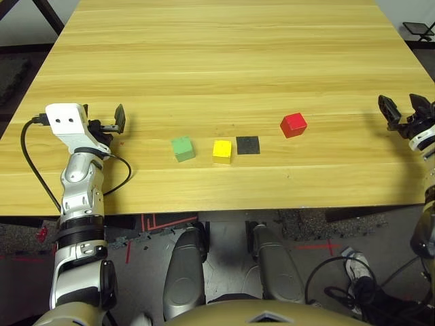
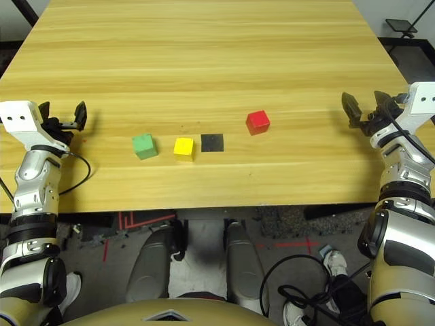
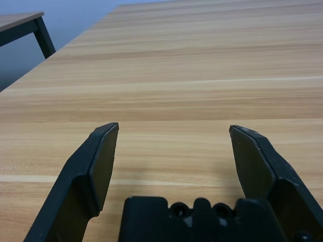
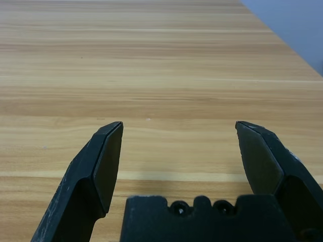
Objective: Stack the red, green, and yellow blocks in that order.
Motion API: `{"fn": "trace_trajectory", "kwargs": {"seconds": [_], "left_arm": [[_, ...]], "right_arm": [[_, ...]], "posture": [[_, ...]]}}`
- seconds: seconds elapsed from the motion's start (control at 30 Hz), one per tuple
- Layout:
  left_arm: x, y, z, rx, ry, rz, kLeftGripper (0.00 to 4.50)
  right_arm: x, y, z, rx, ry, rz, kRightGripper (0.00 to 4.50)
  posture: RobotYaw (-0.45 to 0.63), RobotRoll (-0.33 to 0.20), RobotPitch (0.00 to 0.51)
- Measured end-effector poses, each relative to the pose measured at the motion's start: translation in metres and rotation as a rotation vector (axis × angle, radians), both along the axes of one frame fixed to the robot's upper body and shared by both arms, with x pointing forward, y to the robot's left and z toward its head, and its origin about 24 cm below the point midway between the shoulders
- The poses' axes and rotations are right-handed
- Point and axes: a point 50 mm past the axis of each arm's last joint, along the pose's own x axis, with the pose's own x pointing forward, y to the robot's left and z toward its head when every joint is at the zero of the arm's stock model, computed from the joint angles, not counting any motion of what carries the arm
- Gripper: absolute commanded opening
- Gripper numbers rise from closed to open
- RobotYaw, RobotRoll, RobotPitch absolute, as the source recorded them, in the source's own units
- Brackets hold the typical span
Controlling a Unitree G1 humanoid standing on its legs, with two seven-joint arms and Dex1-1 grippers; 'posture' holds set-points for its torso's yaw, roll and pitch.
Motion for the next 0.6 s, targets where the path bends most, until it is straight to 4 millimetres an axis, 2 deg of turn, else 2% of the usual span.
{"fn": "trace_trajectory", "kwargs": {"seconds": [0.2,0.27,0.33,0.43,0.5,0.6], "left_arm": [[0.001,-0.003,-0.002,-0.028,0.016,-0.025,4.47],[0.001,-0.004,0.005,-0.034,0.020,-0.100,4.47],[0.000,-0.002,0.023,0.003,0.011,-0.180,4.47],[0.001,-0.003,0.061,0.096,0.019,-0.371,4.47],[-0.001,-0.017,0.085,0.179,0.015,-0.537,4.47],[-0.006,-0.035,0.097,0.242,0.081,-0.753,4.47]], "right_arm": [[-0.006,-0.002,-0.012,-0.005,0.042,0.004,4.50],[-0.003,0.001,-0.007,-0.026,0.064,0.067,4.50],[0.002,0.007,0.006,-0.082,0.081,0.170,4.50],[0.010,0.027,0.030,-0.235,0.137,0.435,4.50],[0.015,0.046,0.039,-0.342,0.189,0.632,4.50],[0.022,0.071,0.041,-0.459,0.281,0.864,4.50]], "posture": [[0.02,-0.060,0.223],[0.01,-0.062,0.225],[0.04,-0.059,0.222],[0.07,-0.060,0.210],[0.09,-0.061,0.202],[0.11,-0.056,0.191]]}}
